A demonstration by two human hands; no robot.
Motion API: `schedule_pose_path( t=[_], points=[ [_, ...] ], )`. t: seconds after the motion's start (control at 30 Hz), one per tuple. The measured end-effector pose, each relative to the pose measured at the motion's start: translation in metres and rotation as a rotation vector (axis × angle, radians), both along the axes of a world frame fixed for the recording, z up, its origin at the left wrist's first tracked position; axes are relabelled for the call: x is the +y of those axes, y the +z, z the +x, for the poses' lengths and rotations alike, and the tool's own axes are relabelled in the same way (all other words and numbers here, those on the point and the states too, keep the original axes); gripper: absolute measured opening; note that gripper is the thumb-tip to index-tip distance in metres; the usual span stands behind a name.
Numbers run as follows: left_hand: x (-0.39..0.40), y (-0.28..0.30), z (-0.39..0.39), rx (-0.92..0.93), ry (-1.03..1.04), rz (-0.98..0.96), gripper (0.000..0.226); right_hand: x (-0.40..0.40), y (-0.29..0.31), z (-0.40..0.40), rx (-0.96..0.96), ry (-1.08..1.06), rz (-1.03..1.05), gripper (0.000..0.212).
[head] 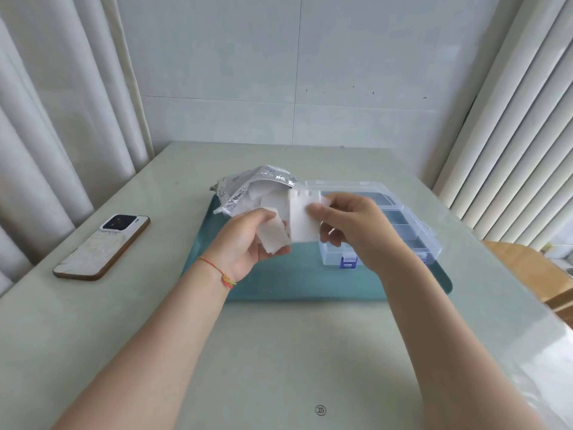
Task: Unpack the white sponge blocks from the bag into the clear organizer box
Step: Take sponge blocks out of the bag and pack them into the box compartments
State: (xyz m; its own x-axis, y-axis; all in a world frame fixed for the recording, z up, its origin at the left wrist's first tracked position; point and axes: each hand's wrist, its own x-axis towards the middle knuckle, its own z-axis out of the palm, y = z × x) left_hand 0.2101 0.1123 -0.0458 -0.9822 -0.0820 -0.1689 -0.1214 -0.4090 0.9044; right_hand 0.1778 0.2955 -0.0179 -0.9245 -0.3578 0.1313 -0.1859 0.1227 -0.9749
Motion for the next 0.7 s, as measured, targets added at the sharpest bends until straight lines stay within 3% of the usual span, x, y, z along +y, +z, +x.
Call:
schedule_pose_path(
  t=[0.1, 0.27, 0.33, 0.47, 0.7],
  points=[
    [0.005, 0.001, 0.003, -0.013, -0.171, -0.008, 0.036, -0.008, -0.003, 0.007, -0.038, 0.090, 0.112, 0.013],
    [0.011, 0.001, 0.008, 0.033, -0.307, 0.050, 0.070, -0.020, -0.006, 0.013, 0.031, -0.052, 0.214, 0.022],
    [0.014, 0.002, 0.010, 0.042, -0.297, 0.026, 0.064, -0.021, -0.005, 0.015, 0.062, -0.069, 0.232, 0.022],
    [0.016, 0.002, 0.013, 0.020, -0.240, 0.005, 0.026, -0.020, -0.005, 0.014, 0.110, -0.116, 0.280, 0.024],
    [0.016, 0.000, 0.013, -0.028, -0.216, 0.044, 0.018, -0.015, -0.007, 0.007, 0.146, -0.174, 0.259, 0.018]
  ],
)
